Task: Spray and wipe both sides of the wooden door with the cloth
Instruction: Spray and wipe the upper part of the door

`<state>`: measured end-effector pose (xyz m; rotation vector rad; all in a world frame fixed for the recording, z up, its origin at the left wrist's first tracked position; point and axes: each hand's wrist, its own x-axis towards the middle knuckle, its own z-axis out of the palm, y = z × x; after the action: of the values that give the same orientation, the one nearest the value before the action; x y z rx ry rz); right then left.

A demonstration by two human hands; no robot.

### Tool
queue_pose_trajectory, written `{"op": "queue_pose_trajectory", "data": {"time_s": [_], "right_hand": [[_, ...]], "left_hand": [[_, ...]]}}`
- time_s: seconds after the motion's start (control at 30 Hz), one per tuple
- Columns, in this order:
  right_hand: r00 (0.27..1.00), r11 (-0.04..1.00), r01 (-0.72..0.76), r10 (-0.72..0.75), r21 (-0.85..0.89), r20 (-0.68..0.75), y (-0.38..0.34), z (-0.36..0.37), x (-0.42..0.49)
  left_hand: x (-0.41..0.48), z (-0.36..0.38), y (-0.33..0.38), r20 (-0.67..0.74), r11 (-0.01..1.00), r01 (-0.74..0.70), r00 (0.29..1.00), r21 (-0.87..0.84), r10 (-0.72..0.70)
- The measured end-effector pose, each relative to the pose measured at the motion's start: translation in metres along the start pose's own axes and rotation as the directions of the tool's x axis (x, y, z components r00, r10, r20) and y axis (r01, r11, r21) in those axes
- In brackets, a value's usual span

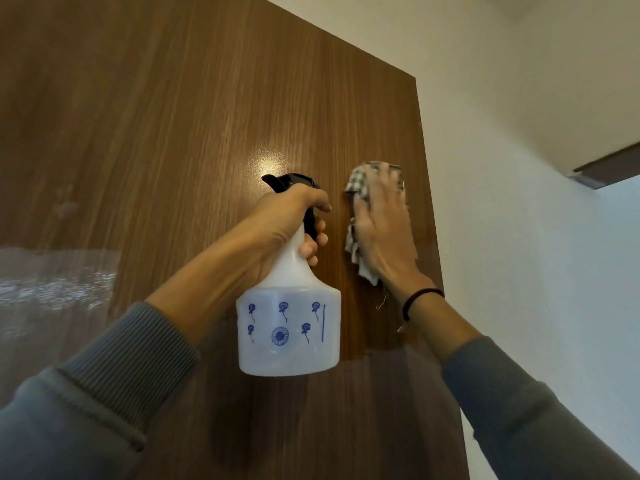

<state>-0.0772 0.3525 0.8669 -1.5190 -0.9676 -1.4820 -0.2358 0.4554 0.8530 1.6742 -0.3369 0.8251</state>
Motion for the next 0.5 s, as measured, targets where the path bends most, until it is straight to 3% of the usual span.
{"op": "queue_pose_trajectory", "data": {"time_s": [0.07, 0.13, 0.2, 0.27, 0.33, 0.4, 0.5], "right_hand": [[0.961, 0.967, 0.254, -0.253, 0.002, 0.109, -0.011, 0.001, -0.023], [0.895, 0.917, 0.397, -0.393, 0.024, 0.211, -0.001, -0.005, -0.042], [0.932, 0.95, 0.311, -0.312, 0.037, 0.182, 0.014, -0.013, -0.035], [0.99, 0.995, 0.082, -0.088, 0.051, 0.11, 0.019, -0.015, -0.014], [0.996, 0.994, -0.082, 0.079, 0.076, 0.047, 0.008, -0.012, 0.017], [0.997, 0.996, -0.075, 0.074, 0.047, 0.021, -0.017, -0.002, 0.043], [0.982, 0.984, 0.18, -0.181, 0.008, 0.06, -0.064, 0.023, 0.056]], "left_hand": [[-0.003, 0.0, 0.001, -0.01, 1.0, -0.009, 1.0, -0.007, 0.009], [-0.008, -0.001, 0.002, 0.001, 1.0, -0.017, 1.0, 0.002, 0.017], [-0.014, -0.004, 0.005, 0.034, 0.999, -0.01, 0.999, 0.044, 0.009], [-0.022, -0.011, 0.008, 0.06, 0.998, 0.0, 0.998, 0.067, -0.004], [-0.032, -0.023, 0.013, 0.078, 0.996, -0.018, 0.997, 0.088, 0.011], [-0.041, -0.036, 0.021, 0.062, 0.994, -0.055, 0.997, 0.095, 0.049], [-0.051, -0.053, 0.031, 0.048, 0.986, -0.124, 0.992, 0.108, 0.12]]}}
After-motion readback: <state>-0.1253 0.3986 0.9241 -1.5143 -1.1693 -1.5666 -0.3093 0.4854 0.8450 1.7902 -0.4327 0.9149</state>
